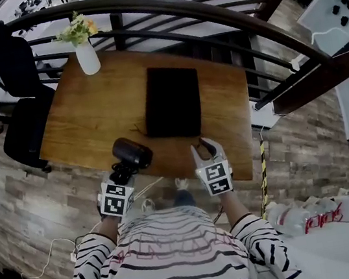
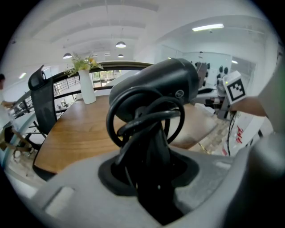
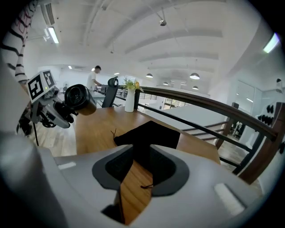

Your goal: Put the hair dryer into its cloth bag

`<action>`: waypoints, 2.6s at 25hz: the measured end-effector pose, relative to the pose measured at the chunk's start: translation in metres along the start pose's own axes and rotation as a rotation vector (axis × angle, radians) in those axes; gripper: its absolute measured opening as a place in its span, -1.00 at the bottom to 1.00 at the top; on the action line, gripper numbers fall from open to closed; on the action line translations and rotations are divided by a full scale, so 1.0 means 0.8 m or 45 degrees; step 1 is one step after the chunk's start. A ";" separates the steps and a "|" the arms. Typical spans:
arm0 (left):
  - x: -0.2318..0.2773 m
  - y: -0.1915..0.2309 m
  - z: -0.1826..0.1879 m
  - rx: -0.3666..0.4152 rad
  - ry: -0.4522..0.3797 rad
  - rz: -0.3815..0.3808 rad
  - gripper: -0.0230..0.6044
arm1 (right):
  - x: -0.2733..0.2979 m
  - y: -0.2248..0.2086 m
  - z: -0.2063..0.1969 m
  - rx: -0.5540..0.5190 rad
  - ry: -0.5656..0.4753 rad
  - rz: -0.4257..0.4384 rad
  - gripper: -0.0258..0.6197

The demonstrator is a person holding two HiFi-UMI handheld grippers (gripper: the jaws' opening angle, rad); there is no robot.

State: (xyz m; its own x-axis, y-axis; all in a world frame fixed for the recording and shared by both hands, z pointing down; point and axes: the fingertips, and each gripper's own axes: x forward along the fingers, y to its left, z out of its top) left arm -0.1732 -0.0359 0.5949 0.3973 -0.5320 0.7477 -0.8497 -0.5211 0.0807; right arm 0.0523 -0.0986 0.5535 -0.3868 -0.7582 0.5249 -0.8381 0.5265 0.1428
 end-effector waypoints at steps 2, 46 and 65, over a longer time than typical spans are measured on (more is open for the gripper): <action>0.008 0.001 0.007 -0.022 0.007 0.025 -0.44 | 0.020 -0.010 -0.005 -0.059 0.026 0.047 -0.59; 0.070 -0.042 -0.021 -0.197 0.197 0.136 -0.44 | 0.148 -0.029 -0.061 -0.633 0.278 0.486 -0.89; 0.108 -0.075 -0.036 0.145 0.336 -0.114 -0.44 | 0.106 0.016 -0.017 0.040 0.195 0.541 -0.89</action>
State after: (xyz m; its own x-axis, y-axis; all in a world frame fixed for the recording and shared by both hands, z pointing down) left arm -0.0981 -0.0314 0.6740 0.3525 -0.2965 0.8876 -0.7649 -0.6377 0.0907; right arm 0.0144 -0.1509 0.6113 -0.6397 -0.4102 0.6500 -0.6294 0.7649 -0.1368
